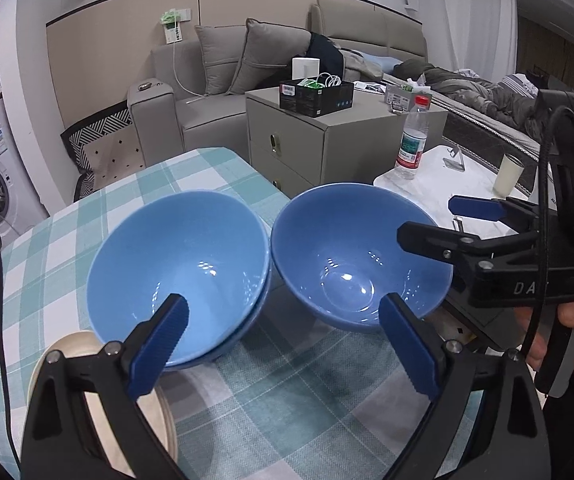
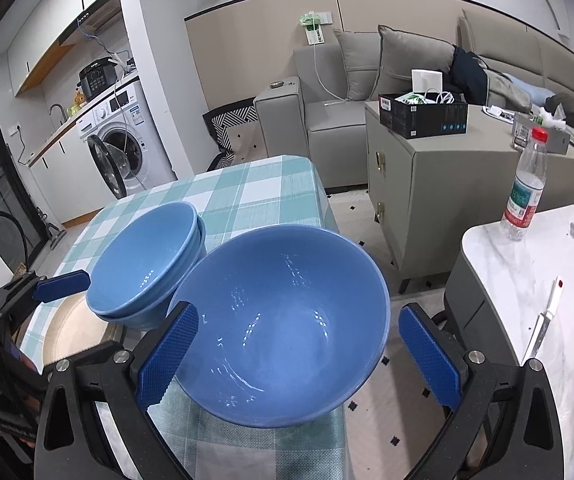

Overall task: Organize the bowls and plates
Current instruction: 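Move both grippers to the rim of the remaining blue bowl, then close both grippers on the rim of the blue bowl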

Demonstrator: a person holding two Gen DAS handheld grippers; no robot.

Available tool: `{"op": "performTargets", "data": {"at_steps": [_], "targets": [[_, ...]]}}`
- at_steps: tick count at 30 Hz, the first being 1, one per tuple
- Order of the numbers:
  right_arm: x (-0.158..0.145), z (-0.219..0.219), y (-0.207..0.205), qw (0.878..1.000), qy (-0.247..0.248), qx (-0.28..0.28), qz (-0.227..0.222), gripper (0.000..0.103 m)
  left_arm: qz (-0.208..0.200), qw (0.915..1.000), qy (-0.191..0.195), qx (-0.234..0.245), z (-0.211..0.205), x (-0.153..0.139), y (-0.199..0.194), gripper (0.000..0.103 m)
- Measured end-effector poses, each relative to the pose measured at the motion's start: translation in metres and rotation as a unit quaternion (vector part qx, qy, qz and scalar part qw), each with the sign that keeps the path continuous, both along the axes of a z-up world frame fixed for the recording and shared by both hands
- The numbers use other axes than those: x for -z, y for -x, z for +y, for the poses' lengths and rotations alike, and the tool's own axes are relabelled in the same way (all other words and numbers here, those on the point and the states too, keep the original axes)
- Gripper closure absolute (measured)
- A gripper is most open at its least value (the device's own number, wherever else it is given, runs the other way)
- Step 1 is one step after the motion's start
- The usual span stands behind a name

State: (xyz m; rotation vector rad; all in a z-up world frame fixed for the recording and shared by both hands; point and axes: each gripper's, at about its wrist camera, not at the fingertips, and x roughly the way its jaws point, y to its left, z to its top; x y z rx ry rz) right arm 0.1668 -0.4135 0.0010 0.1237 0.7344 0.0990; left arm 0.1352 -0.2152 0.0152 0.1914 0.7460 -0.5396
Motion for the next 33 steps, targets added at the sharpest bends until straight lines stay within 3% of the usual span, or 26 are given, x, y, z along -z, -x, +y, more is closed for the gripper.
{"op": "performTargets", "data": {"at_steps": [3, 5, 7, 14, 19, 33], "targets": [[0.003, -0.002, -0.001, 1.000, 0.001, -0.001, 0.002, 0.001, 0.002, 1.0000, 0.000, 0.006, -0.006, 0.001, 0.003, 0.020], [0.004, -0.002, -0.001, 1.000, 0.003, 0.000, 0.002, 0.001, 0.006, 0.9999, -0.001, 0.011, -0.009, 0.001, 0.003, 0.023], [0.005, -0.004, -0.001, 1.000, 0.002, 0.001, 0.001, 0.001, 0.007, 0.9998, 0.000, 0.019, -0.013, 0.002, 0.005, 0.035], [0.008, -0.008, -0.001, 1.000, -0.002, 0.003, 0.000, 0.001, 0.026, 0.9986, -0.013, 0.044, -0.028, 0.008, 0.008, 0.037], [0.013, -0.013, -0.003, 1.000, -0.007, 0.007, 0.004, 0.006, 0.054, 0.9978, -0.003, 0.039, -0.034, 0.015, 0.001, 0.037], [0.033, -0.026, -0.013, 0.999, -0.021, 0.022, 0.027, 0.040, 0.092, 0.9955, 0.017, 0.012, -0.043, 0.034, -0.017, 0.038]]}}
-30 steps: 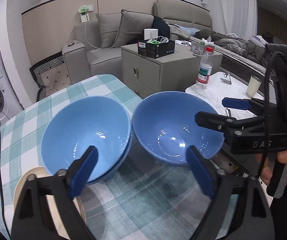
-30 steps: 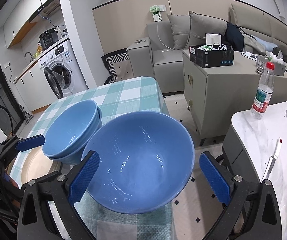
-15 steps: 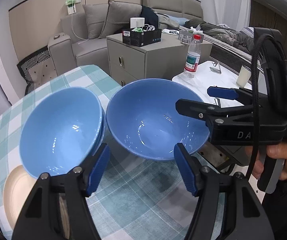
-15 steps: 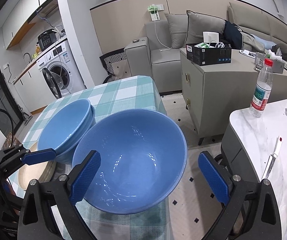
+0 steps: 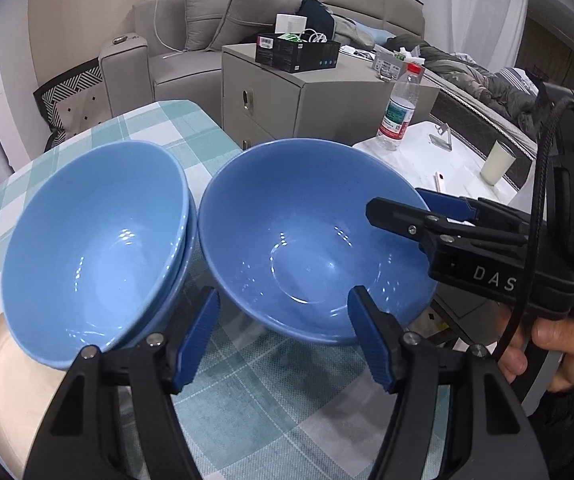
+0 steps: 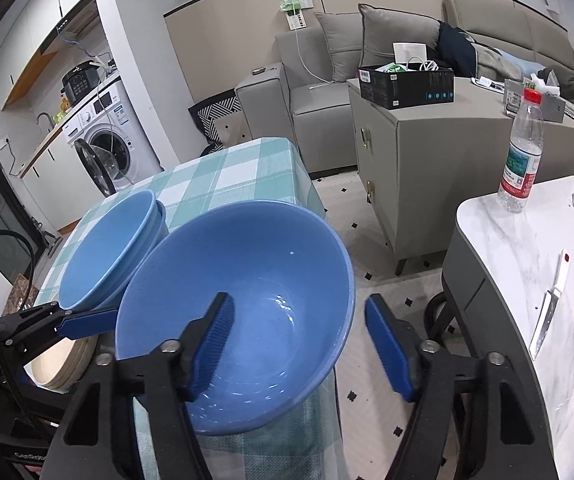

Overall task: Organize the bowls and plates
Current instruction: 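Close both grippers on the rim of the blue bowl, then lift the blue bowl with both grippers and lower it into the nested bowls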

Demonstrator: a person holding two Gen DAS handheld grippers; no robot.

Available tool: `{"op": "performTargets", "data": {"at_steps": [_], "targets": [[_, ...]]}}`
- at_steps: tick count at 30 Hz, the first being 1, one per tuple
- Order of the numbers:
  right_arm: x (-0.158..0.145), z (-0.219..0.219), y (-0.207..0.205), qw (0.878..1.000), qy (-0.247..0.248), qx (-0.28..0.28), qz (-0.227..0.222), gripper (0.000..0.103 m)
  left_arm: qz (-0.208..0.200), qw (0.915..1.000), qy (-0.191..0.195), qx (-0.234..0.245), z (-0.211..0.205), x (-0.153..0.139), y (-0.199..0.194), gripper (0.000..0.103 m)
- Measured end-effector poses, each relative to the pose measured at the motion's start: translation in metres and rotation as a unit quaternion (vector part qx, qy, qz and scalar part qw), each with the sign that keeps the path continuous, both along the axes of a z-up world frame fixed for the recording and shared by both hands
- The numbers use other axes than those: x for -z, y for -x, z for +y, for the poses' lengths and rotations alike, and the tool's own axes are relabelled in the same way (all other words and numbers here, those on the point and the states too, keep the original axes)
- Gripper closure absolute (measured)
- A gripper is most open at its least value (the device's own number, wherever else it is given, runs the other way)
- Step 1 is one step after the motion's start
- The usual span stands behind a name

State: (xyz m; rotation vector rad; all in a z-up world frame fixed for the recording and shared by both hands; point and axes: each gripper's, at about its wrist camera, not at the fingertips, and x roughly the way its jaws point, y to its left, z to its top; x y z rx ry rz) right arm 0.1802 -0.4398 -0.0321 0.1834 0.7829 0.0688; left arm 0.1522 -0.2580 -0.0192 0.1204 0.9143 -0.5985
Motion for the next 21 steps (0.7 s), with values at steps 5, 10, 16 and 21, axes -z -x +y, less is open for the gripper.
{"op": "performTargets", "data": {"at_steps": [5, 10, 16, 21], "targets": [[0.0038, -0.0018, -0.0026, 1.000, -0.003, 0.006, 0.003, 0.052, 0.001, 1.0000, 0.005, -0.008, 0.0023, 0.0009, -0.0047, 0.043], [0.0043, -0.0013, -0.0032, 1.000, -0.003, 0.007, -0.001, 0.055, -0.002, 0.9999, 0.004, -0.016, 0.0039, 0.0012, -0.0078, 0.049], [0.0037, -0.0017, -0.0020, 1.000, 0.004, 0.011, -0.001, 0.059, -0.009, 0.9998, -0.003, -0.016, 0.0060, 0.0011, -0.0074, 0.058], [0.0029, -0.0016, -0.0019, 1.000, 0.014, 0.014, -0.003, 0.060, -0.020, 0.9996, -0.014, -0.015, 0.0046, 0.0005, -0.0045, 0.059]]}}
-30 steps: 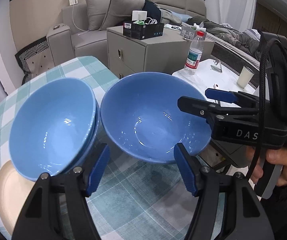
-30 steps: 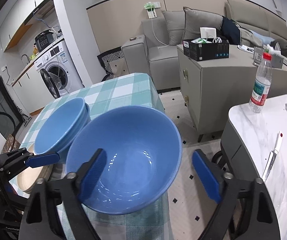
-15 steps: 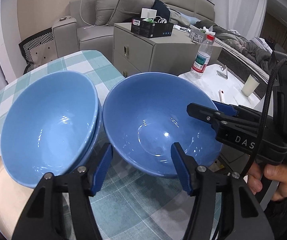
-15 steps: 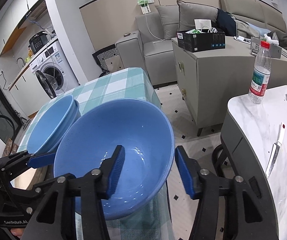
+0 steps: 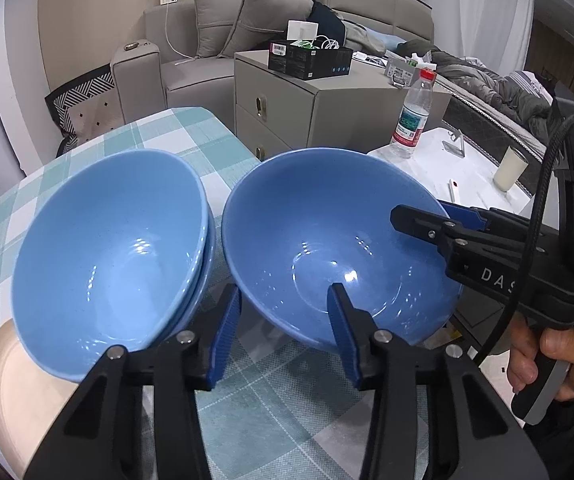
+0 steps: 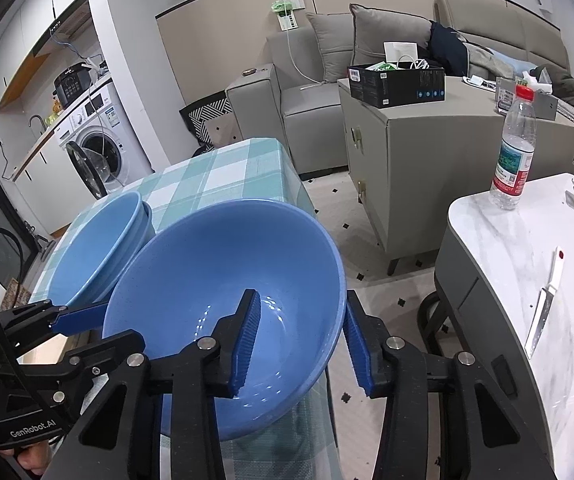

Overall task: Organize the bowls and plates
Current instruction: 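Lift the blue bowl with both grippers and lower it into the nested bowls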

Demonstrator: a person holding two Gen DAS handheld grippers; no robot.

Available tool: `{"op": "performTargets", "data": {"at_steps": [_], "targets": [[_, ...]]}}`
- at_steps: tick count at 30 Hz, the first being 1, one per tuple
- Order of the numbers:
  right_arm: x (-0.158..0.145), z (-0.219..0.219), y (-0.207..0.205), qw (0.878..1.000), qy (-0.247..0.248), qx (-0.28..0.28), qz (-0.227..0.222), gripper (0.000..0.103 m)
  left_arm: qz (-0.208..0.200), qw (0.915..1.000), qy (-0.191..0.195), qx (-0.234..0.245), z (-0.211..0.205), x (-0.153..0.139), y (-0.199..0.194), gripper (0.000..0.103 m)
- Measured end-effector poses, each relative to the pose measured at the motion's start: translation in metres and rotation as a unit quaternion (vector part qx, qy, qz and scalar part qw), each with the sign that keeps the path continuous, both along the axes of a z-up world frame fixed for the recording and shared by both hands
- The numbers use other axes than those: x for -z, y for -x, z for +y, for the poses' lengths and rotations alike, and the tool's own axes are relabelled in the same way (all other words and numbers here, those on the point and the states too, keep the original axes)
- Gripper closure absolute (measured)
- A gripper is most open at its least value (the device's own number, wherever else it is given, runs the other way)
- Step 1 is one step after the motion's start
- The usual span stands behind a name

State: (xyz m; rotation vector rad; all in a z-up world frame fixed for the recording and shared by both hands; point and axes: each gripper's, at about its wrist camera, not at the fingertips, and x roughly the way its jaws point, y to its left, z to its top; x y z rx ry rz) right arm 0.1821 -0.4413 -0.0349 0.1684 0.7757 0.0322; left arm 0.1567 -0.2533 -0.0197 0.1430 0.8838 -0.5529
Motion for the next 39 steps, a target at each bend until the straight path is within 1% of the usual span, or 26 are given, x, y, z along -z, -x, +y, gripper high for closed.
{"op": "performTargets", "data": {"at_steps": [3, 14, 26, 39], "targets": [[-0.002, 0.003, 0.001, 1.000, 0.014, 0.000, -0.005, 0.060, -0.004, 1.0000, -0.001, -0.001, -0.001, -0.002, 0.000, 0.059], [-0.006, 0.007, 0.006, 1.000, 0.021, -0.006, -0.015, 0.060, -0.025, 0.9997, 0.002, -0.004, 0.004, -0.013, 0.003, 0.059], [-0.019, 0.011, 0.014, 0.999, 0.026, -0.007, -0.033, 0.060, -0.057, 0.9984, 0.004, -0.001, 0.008, -0.030, 0.009, 0.059], [-0.039, 0.023, 0.030, 0.997, 0.044, -0.003, -0.056, 0.060, -0.075, 0.9971, 0.013, 0.007, 0.018, -0.044, 0.015, 0.059]]}}
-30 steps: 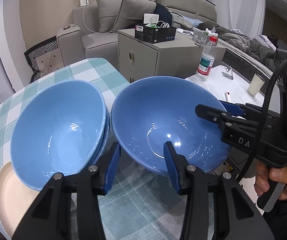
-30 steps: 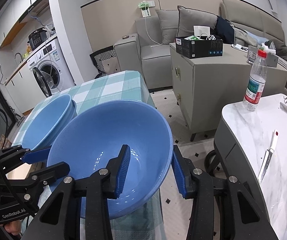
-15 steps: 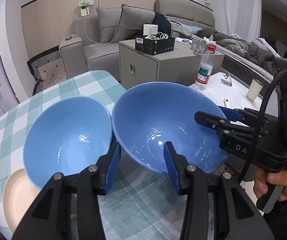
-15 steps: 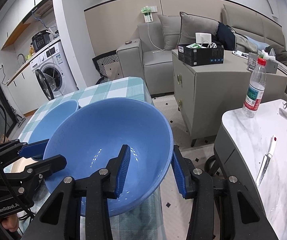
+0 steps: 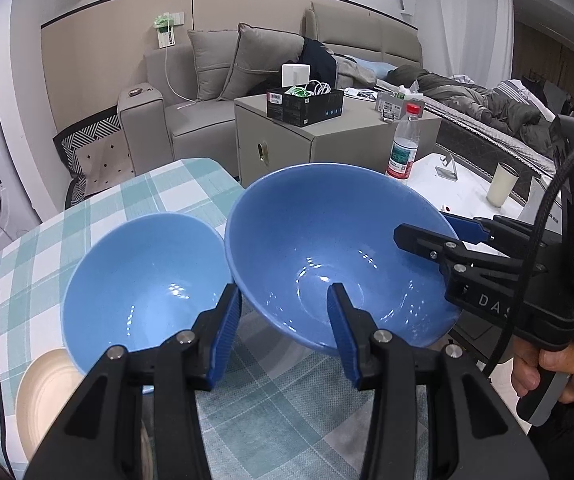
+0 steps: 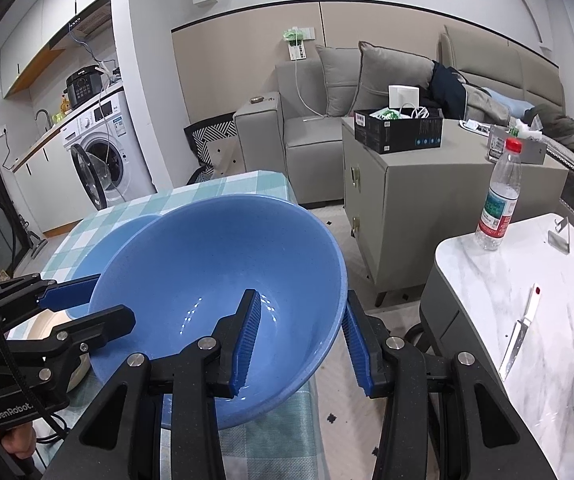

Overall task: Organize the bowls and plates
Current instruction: 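Lift the blue bowl with both grippers and lower it into the nested bowls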

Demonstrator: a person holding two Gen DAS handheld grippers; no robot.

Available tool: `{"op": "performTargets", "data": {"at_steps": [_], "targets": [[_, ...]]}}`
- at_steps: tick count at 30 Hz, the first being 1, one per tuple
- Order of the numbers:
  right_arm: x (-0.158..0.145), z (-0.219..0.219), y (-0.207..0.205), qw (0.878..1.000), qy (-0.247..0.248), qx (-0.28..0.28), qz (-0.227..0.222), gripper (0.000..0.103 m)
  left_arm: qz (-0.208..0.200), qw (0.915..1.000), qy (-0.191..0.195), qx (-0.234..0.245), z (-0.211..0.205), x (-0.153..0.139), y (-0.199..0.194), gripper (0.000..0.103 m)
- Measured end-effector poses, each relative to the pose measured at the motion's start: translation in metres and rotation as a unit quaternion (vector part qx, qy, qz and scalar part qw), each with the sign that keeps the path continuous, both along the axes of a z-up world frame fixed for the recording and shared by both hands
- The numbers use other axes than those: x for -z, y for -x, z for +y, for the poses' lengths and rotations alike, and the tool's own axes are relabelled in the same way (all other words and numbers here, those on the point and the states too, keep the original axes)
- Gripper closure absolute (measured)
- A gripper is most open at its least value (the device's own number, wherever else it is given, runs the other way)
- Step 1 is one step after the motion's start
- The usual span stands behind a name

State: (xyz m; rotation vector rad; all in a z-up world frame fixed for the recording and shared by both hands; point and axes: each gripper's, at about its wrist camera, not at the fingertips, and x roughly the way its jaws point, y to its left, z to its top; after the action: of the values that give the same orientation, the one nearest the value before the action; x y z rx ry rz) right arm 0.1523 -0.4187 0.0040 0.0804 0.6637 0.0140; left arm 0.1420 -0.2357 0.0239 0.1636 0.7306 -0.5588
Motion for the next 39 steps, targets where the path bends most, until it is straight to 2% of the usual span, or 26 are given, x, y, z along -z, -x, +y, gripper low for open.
{"op": "performTargets", "data": {"at_steps": [13, 25, 39], "targets": [[-0.015, 0.019, 0.007, 1.000, 0.011, -0.006, -0.018, 0.060, -0.020, 0.9996, 0.013, -0.014, 0.015, -0.015, 0.001, 0.059], [-0.042, 0.045, 0.014, 0.999, 0.029, -0.012, -0.040, 0.060, -0.038, 0.9986, 0.030, -0.021, 0.037, -0.032, 0.003, 0.059], [-0.071, 0.098, 0.008, 0.996, 0.044, -0.045, -0.061, 0.060, -0.057, 0.9957, 0.044, -0.059, 0.081, -0.047, 0.002, 0.059]]}}
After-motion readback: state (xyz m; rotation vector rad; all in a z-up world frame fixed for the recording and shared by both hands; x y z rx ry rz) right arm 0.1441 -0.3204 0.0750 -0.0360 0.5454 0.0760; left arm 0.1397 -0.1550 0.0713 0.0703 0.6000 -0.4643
